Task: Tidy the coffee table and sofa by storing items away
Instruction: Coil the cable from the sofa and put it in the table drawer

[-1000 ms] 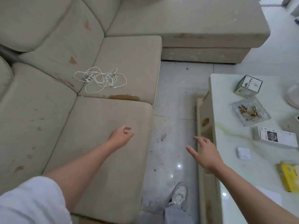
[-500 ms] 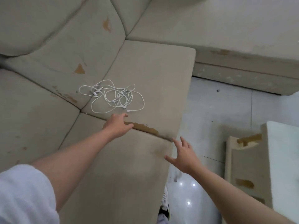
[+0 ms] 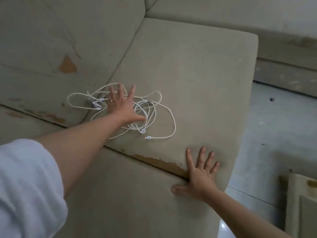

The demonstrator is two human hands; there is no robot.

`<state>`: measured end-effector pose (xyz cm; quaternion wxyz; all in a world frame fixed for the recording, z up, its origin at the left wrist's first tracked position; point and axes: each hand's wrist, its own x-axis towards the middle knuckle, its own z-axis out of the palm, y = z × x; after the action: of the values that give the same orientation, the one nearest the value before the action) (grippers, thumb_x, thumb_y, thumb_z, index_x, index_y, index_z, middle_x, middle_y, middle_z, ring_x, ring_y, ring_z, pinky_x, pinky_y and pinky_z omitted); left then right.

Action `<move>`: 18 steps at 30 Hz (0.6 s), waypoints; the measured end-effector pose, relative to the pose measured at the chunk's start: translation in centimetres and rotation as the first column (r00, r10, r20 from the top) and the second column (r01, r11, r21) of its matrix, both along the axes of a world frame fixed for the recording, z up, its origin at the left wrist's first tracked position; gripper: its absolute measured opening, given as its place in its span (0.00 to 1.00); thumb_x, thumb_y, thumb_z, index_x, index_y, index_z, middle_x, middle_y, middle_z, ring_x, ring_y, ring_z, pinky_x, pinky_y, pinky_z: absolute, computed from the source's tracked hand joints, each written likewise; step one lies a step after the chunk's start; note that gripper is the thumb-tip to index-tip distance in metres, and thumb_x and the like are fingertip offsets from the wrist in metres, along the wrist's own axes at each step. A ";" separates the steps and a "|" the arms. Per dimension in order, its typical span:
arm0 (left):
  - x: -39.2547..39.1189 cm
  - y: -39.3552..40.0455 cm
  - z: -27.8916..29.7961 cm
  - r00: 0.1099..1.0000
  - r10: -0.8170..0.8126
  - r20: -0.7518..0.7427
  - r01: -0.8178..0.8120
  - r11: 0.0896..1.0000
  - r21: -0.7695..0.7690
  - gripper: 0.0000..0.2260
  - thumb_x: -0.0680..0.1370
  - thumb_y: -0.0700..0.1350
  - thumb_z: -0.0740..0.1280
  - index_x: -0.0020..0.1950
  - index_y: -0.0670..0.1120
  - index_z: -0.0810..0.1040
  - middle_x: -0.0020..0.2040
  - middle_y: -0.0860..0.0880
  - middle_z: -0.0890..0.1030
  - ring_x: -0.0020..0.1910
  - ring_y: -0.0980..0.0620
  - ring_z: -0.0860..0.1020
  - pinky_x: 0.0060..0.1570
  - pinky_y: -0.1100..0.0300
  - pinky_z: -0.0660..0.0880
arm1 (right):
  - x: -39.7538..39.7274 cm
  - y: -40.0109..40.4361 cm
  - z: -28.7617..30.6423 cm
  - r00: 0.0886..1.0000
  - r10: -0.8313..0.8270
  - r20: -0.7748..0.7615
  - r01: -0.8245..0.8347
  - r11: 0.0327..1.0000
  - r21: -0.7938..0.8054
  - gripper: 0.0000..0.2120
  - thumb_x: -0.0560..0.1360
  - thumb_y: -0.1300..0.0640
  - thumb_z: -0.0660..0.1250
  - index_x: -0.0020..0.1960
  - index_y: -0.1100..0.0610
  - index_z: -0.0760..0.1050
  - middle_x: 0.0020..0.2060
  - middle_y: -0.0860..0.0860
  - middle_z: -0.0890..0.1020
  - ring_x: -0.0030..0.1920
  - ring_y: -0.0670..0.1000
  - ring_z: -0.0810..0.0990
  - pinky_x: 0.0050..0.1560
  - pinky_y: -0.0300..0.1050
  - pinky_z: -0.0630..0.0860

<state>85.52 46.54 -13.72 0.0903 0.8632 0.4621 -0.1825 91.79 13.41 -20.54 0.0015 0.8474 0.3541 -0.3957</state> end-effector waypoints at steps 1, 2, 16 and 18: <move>0.6 0.9 -0.8 0.997 0.071 -0.037 -0.075 0.990 -0.118 0.64 0.59 0.70 0.76 0.79 0.60 0.33 0.80 0.41 0.35 0.78 0.32 0.38 0.74 0.34 0.50 | 0.0 0.0 -0.1 1.000 -0.001 -0.004 0.001 1.000 -0.008 0.70 0.54 0.23 0.68 0.73 0.41 0.20 0.68 0.60 0.17 0.65 0.68 0.15 0.68 0.71 0.26; 1.0 1.5 -1.7 0.988 0.138 -0.071 -0.151 0.960 -0.234 0.66 0.58 0.70 0.77 0.78 0.59 0.32 0.80 0.40 0.34 0.78 0.32 0.40 0.75 0.34 0.50 | 0.1 0.1 -0.3 1.000 -0.007 -0.008 0.007 1.000 -0.010 0.70 0.54 0.23 0.68 0.72 0.41 0.20 0.68 0.60 0.17 0.65 0.68 0.15 0.68 0.71 0.26; 0.9 -10.6 -1.1 0.984 0.056 0.170 -0.017 0.975 -0.221 0.09 0.72 0.44 0.68 0.50 0.47 0.71 0.45 0.46 0.78 0.48 0.40 0.79 0.41 0.55 0.71 | 3.5 -0.9 3.1 0.994 0.037 -0.102 -0.025 0.993 0.116 0.53 0.67 0.34 0.72 0.80 0.43 0.43 0.80 0.56 0.41 0.79 0.63 0.39 0.77 0.61 0.45; 1.2 -14.2 0.7 0.963 -0.094 0.251 0.146 0.970 -0.193 0.07 0.74 0.43 0.67 0.48 0.46 0.71 0.43 0.45 0.78 0.46 0.39 0.79 0.39 0.55 0.68 | 3.3 -3.8 4.6 0.983 -0.040 -0.180 0.077 0.976 0.204 0.49 0.70 0.36 0.71 0.81 0.47 0.46 0.80 0.53 0.54 0.79 0.57 0.52 0.76 0.51 0.54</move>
<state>86.77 32.34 -13.05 0.2249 0.8910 0.3725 -0.1295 95.08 9.63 -15.92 -0.1309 0.8148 0.3675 -0.4287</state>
